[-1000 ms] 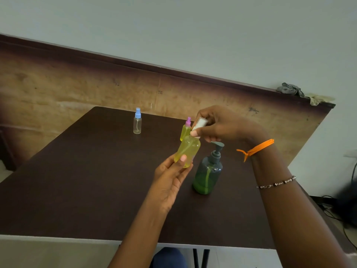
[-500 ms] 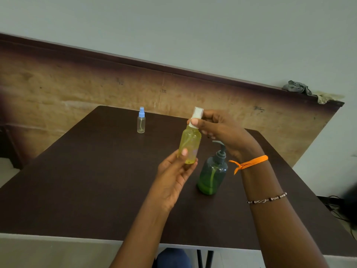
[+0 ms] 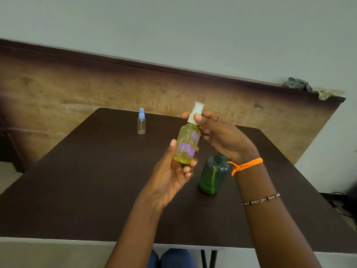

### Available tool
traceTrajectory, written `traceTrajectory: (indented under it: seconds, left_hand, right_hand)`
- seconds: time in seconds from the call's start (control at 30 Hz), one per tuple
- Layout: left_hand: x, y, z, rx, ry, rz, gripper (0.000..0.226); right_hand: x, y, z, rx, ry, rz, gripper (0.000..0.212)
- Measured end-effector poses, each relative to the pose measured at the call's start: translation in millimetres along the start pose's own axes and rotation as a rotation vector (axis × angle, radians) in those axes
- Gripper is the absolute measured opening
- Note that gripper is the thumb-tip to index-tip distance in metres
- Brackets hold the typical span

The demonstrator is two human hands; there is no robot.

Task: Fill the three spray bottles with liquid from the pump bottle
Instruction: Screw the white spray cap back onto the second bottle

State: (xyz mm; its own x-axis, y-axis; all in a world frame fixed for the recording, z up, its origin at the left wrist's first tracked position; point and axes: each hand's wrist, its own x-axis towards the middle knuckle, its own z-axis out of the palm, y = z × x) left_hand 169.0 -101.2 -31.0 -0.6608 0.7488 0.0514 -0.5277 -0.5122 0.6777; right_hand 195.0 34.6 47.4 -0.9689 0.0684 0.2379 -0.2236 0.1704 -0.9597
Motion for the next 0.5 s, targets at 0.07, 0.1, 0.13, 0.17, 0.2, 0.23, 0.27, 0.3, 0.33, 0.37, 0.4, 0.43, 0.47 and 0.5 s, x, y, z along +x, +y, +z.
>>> traceTrajectory:
  seconds: [0.07, 0.1, 0.13, 0.17, 0.2, 0.23, 0.27, 0.3, 0.33, 0.37, 0.4, 0.43, 0.47, 0.5]
  left_hand:
    - [-0.2, 1.5, 0.0, 0.053, 0.007, 0.027, 0.048]
    - [0.9, 0.0, 0.7, 0.129, 0.037, 0.076, 0.042]
    - [2.9, -2.9, 1.3, 0.234, 0.081, 0.143, 0.033]
    - [5.6, -6.4, 1.6, 0.352, 0.137, 0.221, 0.023]
    - [7.5, -9.9, 1.9, 0.458, 0.192, 0.297, 0.017]
    - [8.9, -13.2, 2.1, 0.532, 0.236, 0.360, 0.017]
    - [9.3, -15.1, 3.3, 0.567, 0.264, 0.405, 0.018]
    - [9.5, -15.8, 4.8, 0.568, 0.272, 0.430, 0.018]
    - [8.6, -14.7, 7.2, 0.534, 0.258, 0.429, 0.019]
    - [6.5, -12.7, 10.3, 0.461, 0.230, 0.397, 0.023]
    - [4.9, -10.2, 12.1, 0.354, 0.203, 0.339, 0.029]
    - [3.5, -6.9, 13.5, 0.229, 0.176, 0.262, 0.033]
    - [1.8, -3.0, 13.7, 0.107, 0.137, 0.169, 0.037]
    - [-0.1, 0.7, 12.9, 0.001, 0.076, 0.075, 0.041]
  right_hand:
    - [-0.1, 1.5, 2.7, 0.018, 0.084, 0.025, 0.017]
    - [0.2, 2.2, 4.6, -0.012, 0.145, 0.039, 0.018]
    - [0.8, 3.0, 7.0, -0.055, 0.206, 0.052, 0.018]
    - [1.8, 4.8, 9.3, -0.098, 0.264, 0.058, 0.019]
    - [2.8, 6.4, 12.0, -0.134, 0.319, 0.060, 0.021]
    - [3.9, 8.4, 14.6, -0.162, 0.369, 0.061, 0.023]
    - [4.5, 9.0, 17.4, -0.179, 0.411, 0.059, 0.025]
    - [5.4, 9.9, 19.7, -0.192, 0.444, 0.049, 0.028]
    - [5.7, 9.5, 21.0, -0.198, 0.465, 0.032, 0.030]
    - [5.1, 7.8, 21.0, -0.197, 0.465, 0.012, 0.032]
    - [4.0, 4.8, 20.1, -0.177, 0.438, -0.007, 0.029]
    - [1.9, 1.3, 18.9, -0.137, 0.372, -0.022, 0.024]
    - [-0.8, -2.2, 17.7, -0.087, 0.284, -0.030, 0.020]
    - [-3.0, -4.1, 15.4, -0.029, 0.200, -0.035, 0.021]
